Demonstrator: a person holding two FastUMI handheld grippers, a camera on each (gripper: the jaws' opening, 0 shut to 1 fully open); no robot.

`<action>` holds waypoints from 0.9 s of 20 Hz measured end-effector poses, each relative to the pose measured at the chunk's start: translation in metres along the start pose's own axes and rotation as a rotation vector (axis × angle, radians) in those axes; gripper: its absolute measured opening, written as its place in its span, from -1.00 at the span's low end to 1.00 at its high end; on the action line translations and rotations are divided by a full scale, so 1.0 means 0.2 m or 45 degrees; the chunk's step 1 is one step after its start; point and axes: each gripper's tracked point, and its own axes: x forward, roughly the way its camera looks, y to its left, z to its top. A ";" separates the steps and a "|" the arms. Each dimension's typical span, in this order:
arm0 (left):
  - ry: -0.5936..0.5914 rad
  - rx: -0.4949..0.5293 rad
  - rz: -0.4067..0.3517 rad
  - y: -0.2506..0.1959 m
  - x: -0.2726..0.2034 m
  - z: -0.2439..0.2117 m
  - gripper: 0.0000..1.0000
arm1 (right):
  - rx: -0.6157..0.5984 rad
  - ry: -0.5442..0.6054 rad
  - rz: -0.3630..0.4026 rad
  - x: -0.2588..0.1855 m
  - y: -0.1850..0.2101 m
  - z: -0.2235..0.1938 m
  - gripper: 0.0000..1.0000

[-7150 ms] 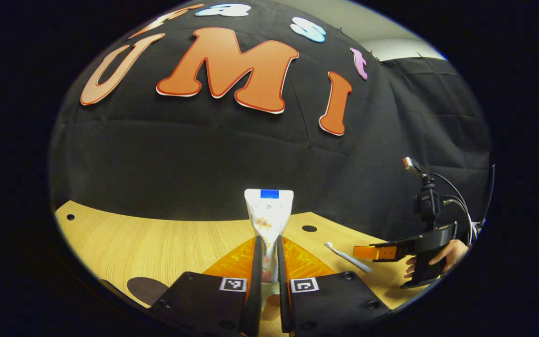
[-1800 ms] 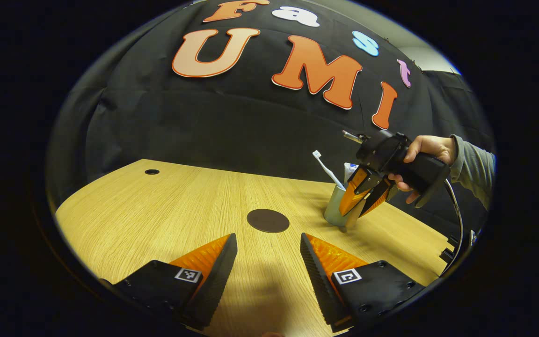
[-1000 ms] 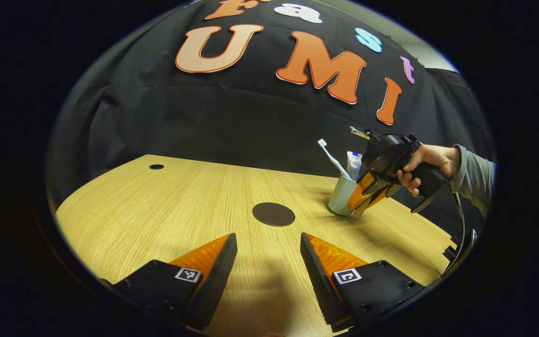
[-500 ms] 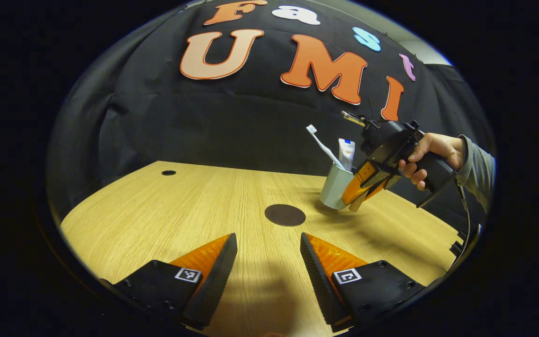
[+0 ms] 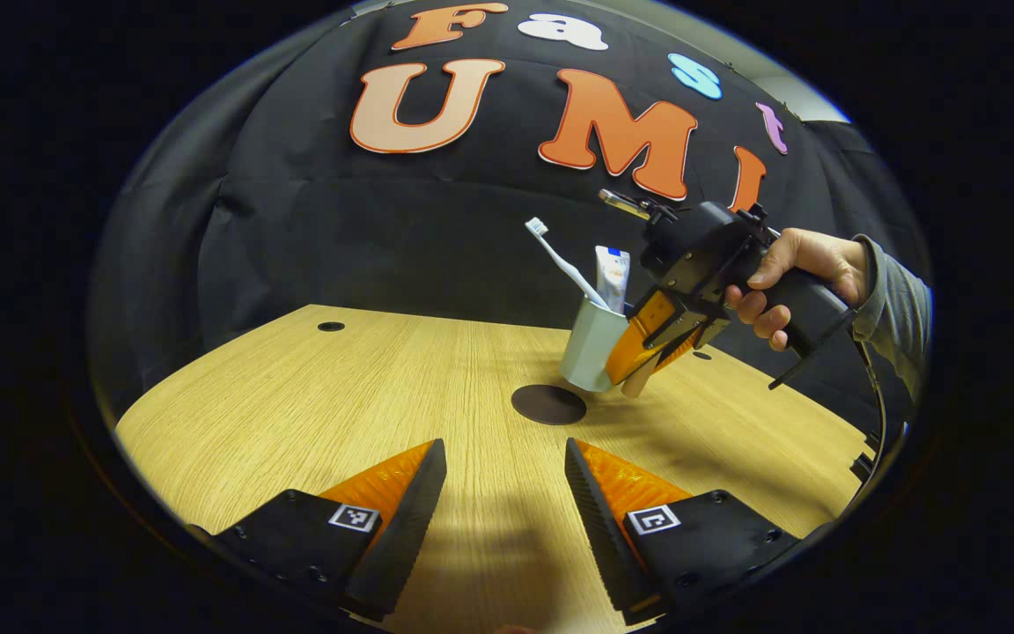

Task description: Put the toothbrush and toothpaste on the desktop into the cup, then pick up the cup and place it on the coaster on the desktop.

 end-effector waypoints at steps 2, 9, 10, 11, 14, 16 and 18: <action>0.003 -0.003 0.009 0.02 -0.01 0.00 0.74 | -0.025 0.017 0.009 -0.01 0.00 0.01 -0.52; 0.019 -0.027 0.032 0.08 -0.03 -0.04 0.74 | -0.092 0.070 0.005 -0.01 -0.01 0.03 -0.51; 0.022 -0.026 0.032 0.08 -0.03 -0.05 0.74 | -0.102 0.081 0.006 -0.01 0.00 0.03 -0.52; 0.028 -0.022 0.036 0.09 -0.03 -0.06 0.74 | -0.114 0.096 0.008 -0.02 -0.02 0.03 -0.51; 0.016 -0.001 0.046 0.11 -0.04 -0.04 0.74 | -0.103 0.100 0.007 -0.03 -0.03 0.04 -0.52; 0.017 -0.001 0.051 0.12 -0.04 -0.04 0.80 | -0.099 0.099 0.024 -0.04 -0.02 0.03 -0.47; 0.019 -0.009 0.053 0.13 -0.05 -0.04 0.75 | -0.126 0.061 0.013 -0.09 -0.04 0.05 -0.37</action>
